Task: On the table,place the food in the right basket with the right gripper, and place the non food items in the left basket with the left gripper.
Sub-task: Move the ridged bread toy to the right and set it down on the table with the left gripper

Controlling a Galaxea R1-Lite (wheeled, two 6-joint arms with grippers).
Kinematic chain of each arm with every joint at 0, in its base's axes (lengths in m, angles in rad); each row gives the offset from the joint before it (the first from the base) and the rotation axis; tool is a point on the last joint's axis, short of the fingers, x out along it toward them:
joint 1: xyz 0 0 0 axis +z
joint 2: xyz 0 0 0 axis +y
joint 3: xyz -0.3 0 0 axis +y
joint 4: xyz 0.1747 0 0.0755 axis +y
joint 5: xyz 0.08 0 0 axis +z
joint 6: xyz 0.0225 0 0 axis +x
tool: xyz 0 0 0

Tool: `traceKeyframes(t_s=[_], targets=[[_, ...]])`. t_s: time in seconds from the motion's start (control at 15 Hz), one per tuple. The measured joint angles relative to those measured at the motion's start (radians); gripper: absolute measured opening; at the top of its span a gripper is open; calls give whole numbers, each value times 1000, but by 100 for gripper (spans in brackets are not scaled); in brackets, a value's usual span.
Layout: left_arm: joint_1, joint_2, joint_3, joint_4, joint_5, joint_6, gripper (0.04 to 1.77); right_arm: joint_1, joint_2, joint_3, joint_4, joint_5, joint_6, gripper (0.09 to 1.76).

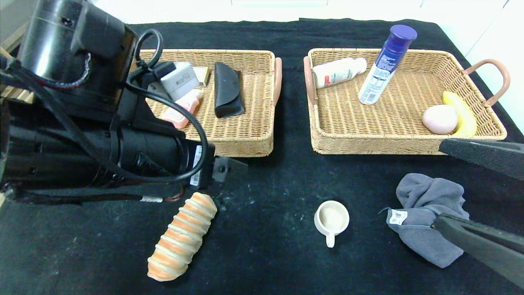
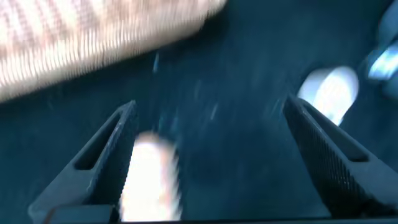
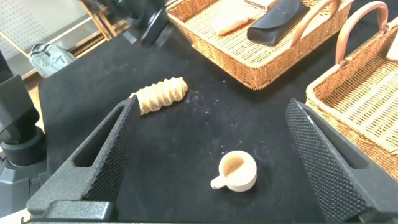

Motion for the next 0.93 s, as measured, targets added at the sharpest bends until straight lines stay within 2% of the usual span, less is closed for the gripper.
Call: traceKeyframes(t_s=[0.07,0.2,0.47,0.73,0.93], targets=[[-3,-14,12,67,13,-3,170,0,0,0,0,1,0,171],[0,-44,53,126,27,-13,170,0,0,0,0,0,0,171],[49,-75,153,131,54,-17,170,0,3,2,0,0,0,171],[113,-57,194,128,49,-17,170,0,9,3,0,0,-1,171],[127,-25,229,105,43,-16,171,0,12,3,0,0,-1,171]])
